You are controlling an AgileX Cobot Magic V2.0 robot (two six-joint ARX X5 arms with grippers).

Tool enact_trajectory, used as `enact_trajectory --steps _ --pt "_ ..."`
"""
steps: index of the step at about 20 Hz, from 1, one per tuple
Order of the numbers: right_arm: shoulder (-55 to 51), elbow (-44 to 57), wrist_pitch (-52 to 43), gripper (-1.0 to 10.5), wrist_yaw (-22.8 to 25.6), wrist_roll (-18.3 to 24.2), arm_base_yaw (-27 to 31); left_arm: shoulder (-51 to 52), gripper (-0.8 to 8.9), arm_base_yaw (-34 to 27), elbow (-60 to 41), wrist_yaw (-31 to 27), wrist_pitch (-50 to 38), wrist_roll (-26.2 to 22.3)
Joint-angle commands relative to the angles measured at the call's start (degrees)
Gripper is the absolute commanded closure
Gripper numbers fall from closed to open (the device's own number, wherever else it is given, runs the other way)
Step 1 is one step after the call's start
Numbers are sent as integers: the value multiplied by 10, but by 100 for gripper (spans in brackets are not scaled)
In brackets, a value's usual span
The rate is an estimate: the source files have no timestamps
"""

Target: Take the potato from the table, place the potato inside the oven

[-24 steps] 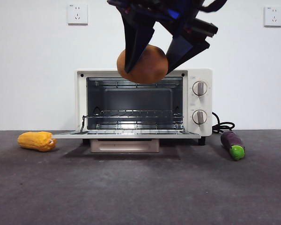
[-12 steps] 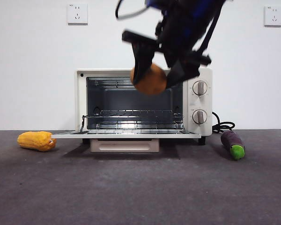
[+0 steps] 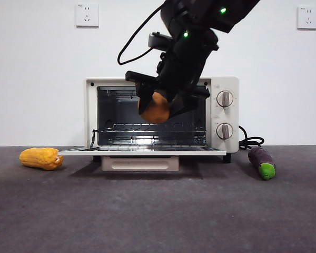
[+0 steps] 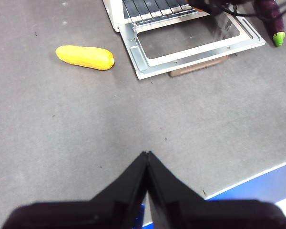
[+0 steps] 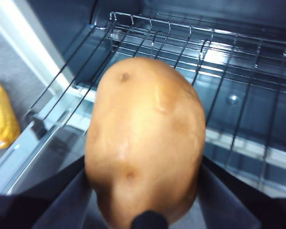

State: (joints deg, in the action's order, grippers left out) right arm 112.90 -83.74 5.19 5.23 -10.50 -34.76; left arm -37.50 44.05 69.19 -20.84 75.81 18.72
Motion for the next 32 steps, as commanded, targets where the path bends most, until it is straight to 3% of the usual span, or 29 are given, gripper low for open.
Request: enact_trajectory --steps 1,9,12,20,25,30,32 --pt "34 -34 3 852 4 4 0 2 819 2 -2 -2 -2 6" --pt "81 -87 -8 849 42 -1 7 2 819 1 -2 -2 -2 6" --pt "82 -87 -9 757 56 0 7 2 819 1 -2 -2 -2 6" --pt "82 -87 -3 740 57 1 19 2 819 2 -2 -2 -2 6" --pt "82 -87 -4 445 43 0 19 2 819 2 -2 -2 -2 6" --pt "82 -87 15 426 37 0 18 2 819 2 -2 -2 -2 6" --pt "82 -107 80 426 38 0 17 2 819 1 -2 -2 -2 6"
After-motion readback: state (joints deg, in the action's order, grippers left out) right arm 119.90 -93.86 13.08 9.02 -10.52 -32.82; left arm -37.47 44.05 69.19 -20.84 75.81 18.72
